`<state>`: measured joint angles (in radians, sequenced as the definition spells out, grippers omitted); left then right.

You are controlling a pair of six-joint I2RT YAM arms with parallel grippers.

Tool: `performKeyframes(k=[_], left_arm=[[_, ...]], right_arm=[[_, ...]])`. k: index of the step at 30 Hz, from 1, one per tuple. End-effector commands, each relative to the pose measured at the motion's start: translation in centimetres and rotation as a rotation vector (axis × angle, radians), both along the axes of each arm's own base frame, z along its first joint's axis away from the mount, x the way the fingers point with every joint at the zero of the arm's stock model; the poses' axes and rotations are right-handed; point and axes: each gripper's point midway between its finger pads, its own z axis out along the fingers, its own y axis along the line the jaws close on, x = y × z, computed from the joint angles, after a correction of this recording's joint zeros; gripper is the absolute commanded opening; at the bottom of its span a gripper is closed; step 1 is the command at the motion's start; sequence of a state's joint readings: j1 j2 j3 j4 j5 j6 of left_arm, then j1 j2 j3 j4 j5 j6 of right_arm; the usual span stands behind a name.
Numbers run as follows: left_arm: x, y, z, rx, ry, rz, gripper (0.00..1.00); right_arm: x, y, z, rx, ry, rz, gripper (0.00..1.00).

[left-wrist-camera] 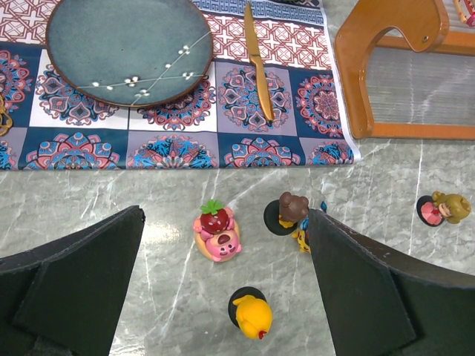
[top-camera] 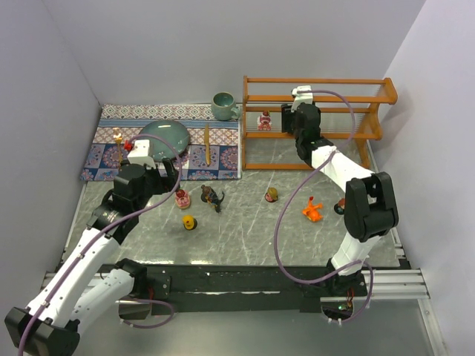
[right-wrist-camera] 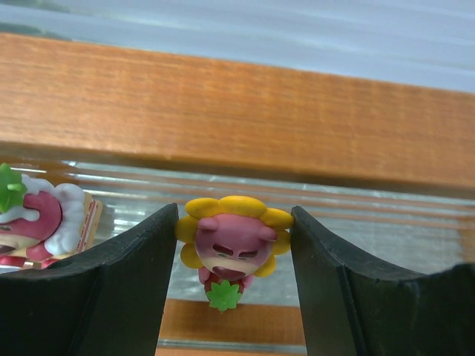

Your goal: Place and organize the plastic toys onto the shelf

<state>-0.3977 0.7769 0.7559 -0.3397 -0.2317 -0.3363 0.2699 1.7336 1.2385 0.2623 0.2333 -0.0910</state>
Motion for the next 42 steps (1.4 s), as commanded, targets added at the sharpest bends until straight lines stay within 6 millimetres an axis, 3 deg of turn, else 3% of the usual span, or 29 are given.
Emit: performKeyframes(k=[1,14,25,42], left_arm=[[0.4,-0.2,0.8,-0.008,-0.038,-0.016,0.97],[0.4,-0.4,0.7,-0.010,-0.035,-0.026,0.97],[0.4,-0.5,0.7,-0.010,-0.032,-0.031,0.97],[0.5,-0.6,0.5,-0.010,-0.025,-0.040,0.97]], right_arm=[[1.3,0.1,1.5,-0.006,-0.056,0.018,0.13],[1.5,0.6,0.2,-0.028,-0.023,0.043,0.25],[1.4,0.6,0.4,-0.017,-0.023,0.044,0.33],[1.4,0.5,0.4,-0.013,-0.019,0.036,0.38]])
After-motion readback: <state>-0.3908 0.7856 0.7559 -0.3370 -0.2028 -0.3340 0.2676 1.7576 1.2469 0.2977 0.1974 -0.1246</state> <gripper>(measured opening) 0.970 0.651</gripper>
